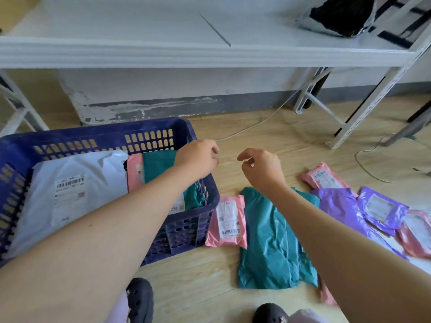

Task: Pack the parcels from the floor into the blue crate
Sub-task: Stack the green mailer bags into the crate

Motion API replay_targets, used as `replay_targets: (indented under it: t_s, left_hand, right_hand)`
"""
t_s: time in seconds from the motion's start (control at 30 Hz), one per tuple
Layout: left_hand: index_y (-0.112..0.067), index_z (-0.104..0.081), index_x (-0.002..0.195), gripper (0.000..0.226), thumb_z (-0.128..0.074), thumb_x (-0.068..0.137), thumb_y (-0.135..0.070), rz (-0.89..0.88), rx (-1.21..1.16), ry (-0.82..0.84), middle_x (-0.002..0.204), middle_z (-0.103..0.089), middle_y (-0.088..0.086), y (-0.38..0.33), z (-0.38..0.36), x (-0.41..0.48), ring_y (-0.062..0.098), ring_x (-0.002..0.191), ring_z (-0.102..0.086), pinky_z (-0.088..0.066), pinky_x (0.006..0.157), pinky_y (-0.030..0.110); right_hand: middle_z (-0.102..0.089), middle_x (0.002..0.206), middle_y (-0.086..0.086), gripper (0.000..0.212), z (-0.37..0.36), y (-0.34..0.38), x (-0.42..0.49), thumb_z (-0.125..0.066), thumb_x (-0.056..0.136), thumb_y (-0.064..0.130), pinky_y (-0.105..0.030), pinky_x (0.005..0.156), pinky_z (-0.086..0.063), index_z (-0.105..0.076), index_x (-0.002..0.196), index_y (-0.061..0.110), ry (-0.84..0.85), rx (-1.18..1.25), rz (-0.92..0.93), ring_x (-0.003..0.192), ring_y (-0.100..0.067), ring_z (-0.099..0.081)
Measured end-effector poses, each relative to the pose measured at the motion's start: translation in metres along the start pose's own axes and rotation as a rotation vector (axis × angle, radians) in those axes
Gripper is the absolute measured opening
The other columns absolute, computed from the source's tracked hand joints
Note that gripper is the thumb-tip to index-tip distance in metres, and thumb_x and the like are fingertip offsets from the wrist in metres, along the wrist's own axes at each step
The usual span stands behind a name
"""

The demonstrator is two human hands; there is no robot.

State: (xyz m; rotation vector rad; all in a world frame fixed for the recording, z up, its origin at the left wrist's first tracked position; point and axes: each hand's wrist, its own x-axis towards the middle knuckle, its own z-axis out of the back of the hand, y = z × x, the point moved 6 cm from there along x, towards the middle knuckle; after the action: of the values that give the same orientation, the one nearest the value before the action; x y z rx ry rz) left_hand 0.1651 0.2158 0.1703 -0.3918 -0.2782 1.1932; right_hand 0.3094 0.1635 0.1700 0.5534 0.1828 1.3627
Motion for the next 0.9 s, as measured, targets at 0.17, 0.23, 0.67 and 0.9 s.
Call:
replay_targets:
  t_s: [0.17, 0.23, 0.67, 0.9]
  left_hand:
    - [-0.024, -0.062, 0.107, 0.023, -0.052, 0.088, -0.020, -0.139, -0.023, 0.071, 0.105, -0.066, -0.003, -0.055, -0.040, 0.004, 0.019, 0.094, -0.061, -0.044, 0.070, 0.027]
    - [-0.025, -0.063, 0.108, 0.023, -0.051, 0.088, -0.020, -0.154, -0.007, 0.108, 0.108, -0.065, -0.004, -0.062, -0.060, 0.003, 0.019, 0.096, -0.060, -0.043, 0.070, 0.027]
    - [-0.019, -0.053, 0.125, 0.036, -0.057, 0.089, -0.022, 0.038, -0.157, 0.664, 0.133, -0.048, 0.003, -0.088, -0.227, -0.005, 0.020, 0.115, -0.052, -0.043, 0.089, 0.027]
    - [-0.017, -0.031, 0.145, 0.059, -0.055, 0.091, -0.025, 0.120, -0.084, 0.907, 0.143, -0.039, 0.010, -0.078, -0.264, -0.026, 0.031, 0.108, -0.061, -0.051, 0.081, 0.033]
  right_hand:
    - [-0.072, 0.104, -0.001, 0.031, 0.022, -0.073, -0.013, -0.052, 0.081, 0.003, -0.023, 0.082, -0.043, -0.072, 0.100, 0.016, 0.003, 0.008, -0.229, 0.098, -0.022, -0.063]
    - [-0.072, 0.105, -0.003, 0.029, 0.021, -0.095, -0.020, -0.053, 0.082, 0.004, -0.022, 0.080, -0.043, -0.072, 0.100, 0.015, 0.022, 0.013, -0.294, 0.097, -0.023, -0.064]
    - [-0.065, 0.091, -0.014, 0.030, -0.066, -0.252, -0.103, -0.047, 0.088, 0.006, -0.036, 0.073, -0.058, -0.065, 0.110, 0.000, 0.445, 0.193, -0.956, 0.083, -0.030, -0.066]
    - [-0.050, 0.100, -0.012, 0.036, -0.110, -0.256, -0.125, -0.047, 0.093, 0.006, -0.027, 0.062, -0.051, -0.050, 0.127, -0.002, 0.535, 0.445, -1.159, 0.066, -0.017, -0.051]
